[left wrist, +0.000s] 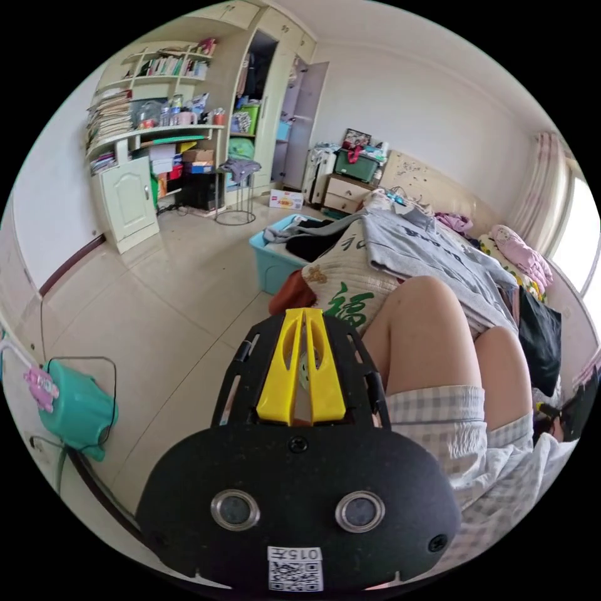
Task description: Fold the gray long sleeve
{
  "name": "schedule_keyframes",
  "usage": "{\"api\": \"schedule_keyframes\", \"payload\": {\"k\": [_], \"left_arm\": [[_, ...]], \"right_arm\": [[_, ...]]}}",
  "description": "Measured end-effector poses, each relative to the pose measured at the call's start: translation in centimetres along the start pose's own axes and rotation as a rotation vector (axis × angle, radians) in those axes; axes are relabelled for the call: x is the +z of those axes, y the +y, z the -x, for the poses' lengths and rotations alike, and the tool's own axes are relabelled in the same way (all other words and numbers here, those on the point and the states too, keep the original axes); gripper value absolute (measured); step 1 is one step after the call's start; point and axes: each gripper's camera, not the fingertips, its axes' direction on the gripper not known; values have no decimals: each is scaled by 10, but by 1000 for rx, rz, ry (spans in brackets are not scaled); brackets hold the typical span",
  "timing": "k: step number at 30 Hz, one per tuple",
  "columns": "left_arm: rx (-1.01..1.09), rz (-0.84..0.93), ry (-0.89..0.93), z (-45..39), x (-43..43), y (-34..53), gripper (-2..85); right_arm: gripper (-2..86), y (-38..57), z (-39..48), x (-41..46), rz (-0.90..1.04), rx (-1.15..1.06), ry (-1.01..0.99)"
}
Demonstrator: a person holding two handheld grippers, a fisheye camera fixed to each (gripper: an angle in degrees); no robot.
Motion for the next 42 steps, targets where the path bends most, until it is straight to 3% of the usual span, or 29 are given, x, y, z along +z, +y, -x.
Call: {"api": "schedule_keyframes", "payload": {"k": [2, 6, 10, 16, 20, 28, 35, 42], "left_arm": [[-62, 16, -32, 14, -15, 0, -3], [-132, -38, -79, 38, -32, 6, -3], [-249, 34, -132, 77, -18, 19, -3], [-397, 188, -201, 118, 13, 54, -3], [-498, 304, -148, 141, 33, 91, -4], [-913, 263, -150, 191, 10, 169, -4], [-921, 203, -99, 199, 5, 173, -3], [-927, 109, -9, 198, 12, 168, -4]], "right_arm": [[-5, 6, -13, -11, -4, 52, 129], [-5, 7, -29, -9, 26, 98, 220], [-5, -2, -44, 23, 147, 135, 291], [-5, -8, -69, 85, 350, 214, 249], [-5, 6, -96, 125, 538, 328, 146], [-5, 27, -129, 158, 761, 383, 172], [-5, 20, -142, 141, 663, 451, 105], [-5, 41, -137, 140, 700, 457, 129]]}}
